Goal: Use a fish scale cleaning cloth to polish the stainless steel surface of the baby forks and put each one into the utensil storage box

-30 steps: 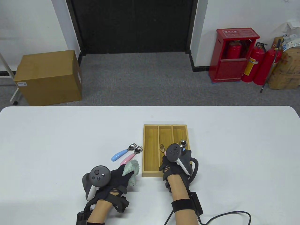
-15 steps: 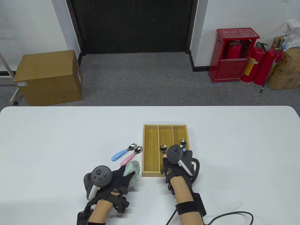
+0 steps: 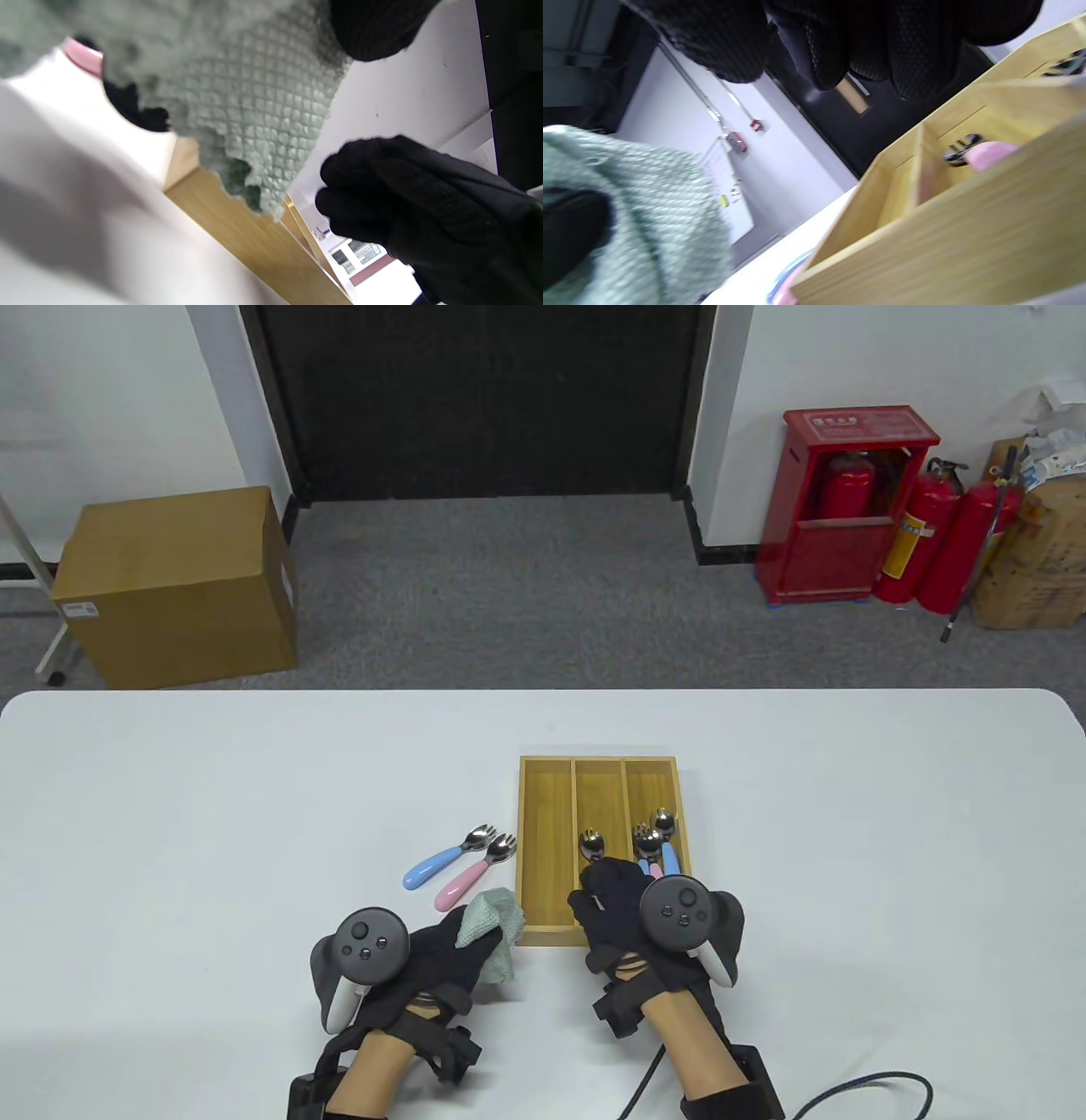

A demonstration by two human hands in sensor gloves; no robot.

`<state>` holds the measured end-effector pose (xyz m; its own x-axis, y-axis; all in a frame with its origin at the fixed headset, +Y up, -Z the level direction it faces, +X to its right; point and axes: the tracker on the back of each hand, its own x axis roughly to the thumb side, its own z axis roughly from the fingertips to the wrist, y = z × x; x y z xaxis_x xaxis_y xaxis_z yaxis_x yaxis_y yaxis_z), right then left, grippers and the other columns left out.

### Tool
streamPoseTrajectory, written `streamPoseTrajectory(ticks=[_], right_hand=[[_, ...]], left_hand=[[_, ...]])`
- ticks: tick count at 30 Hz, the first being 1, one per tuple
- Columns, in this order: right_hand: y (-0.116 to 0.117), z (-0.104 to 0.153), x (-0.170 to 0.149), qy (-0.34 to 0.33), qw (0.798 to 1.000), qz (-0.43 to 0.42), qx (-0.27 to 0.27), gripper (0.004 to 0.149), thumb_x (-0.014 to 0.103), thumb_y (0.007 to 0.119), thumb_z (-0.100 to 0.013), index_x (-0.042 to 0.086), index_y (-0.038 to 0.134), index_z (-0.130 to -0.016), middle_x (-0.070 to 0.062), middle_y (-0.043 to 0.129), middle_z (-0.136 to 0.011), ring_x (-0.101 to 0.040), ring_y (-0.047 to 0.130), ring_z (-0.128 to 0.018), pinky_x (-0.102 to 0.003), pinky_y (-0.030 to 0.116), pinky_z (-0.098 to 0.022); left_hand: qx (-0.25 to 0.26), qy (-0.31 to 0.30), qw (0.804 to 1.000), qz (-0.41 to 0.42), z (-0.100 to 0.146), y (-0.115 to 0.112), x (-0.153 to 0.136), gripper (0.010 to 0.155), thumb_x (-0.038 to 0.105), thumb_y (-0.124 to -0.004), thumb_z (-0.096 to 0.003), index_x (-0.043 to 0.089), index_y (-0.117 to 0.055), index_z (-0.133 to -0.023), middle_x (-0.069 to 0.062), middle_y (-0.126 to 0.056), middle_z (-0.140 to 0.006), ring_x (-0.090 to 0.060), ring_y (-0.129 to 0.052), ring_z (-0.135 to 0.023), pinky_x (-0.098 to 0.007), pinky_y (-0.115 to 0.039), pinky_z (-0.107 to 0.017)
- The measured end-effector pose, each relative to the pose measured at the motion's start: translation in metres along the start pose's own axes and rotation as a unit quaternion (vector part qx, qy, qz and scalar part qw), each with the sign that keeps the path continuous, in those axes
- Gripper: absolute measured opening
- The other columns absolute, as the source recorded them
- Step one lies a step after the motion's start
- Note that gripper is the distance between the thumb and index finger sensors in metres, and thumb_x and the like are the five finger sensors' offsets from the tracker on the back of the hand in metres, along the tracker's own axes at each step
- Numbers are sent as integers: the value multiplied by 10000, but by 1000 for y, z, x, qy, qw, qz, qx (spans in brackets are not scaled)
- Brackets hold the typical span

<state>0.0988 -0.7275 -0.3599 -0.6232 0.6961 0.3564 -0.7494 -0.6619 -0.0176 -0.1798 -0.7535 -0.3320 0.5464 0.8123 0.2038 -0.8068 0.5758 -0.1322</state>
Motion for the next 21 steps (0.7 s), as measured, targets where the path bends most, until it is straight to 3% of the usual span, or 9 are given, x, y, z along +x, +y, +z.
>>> streamPoseTrajectory(ticks=[7, 12, 21], right_hand=[[11, 1, 12, -68, 983, -144, 91, 618, 407, 846, -421, 104, 705, -940, -279, 618, -972, -494, 743, -734, -684, 564, -556], [19, 2, 23, -109, 974, -148, 133, 621, 400, 863, -407, 129, 718, -947, -272, 643, -971, -489, 763, -733, -680, 590, -549], [26, 4, 31, -120, 964, -170, 163, 480, 279, 850, -427, 138, 801, -883, -271, 682, -953, -486, 791, -711, -681, 611, -537]], left_hand=[[-95, -15, 990, 101, -3, -13, -1, 586, 543, -769, -502, 121, -815, -906, -116, -1020, -694, -325, -1057, -550, -588, -731, -561], [-198, -54, 964, 171, -5, -27, 2, 662, 598, -767, -489, 99, -797, -923, -131, -1007, -714, -340, -1045, -570, -600, -714, -571], [-238, -48, 955, 171, -4, -33, -1, 765, 680, -746, -457, 82, -783, -934, -142, -995, -738, -354, -1035, -597, -611, -702, -580]])
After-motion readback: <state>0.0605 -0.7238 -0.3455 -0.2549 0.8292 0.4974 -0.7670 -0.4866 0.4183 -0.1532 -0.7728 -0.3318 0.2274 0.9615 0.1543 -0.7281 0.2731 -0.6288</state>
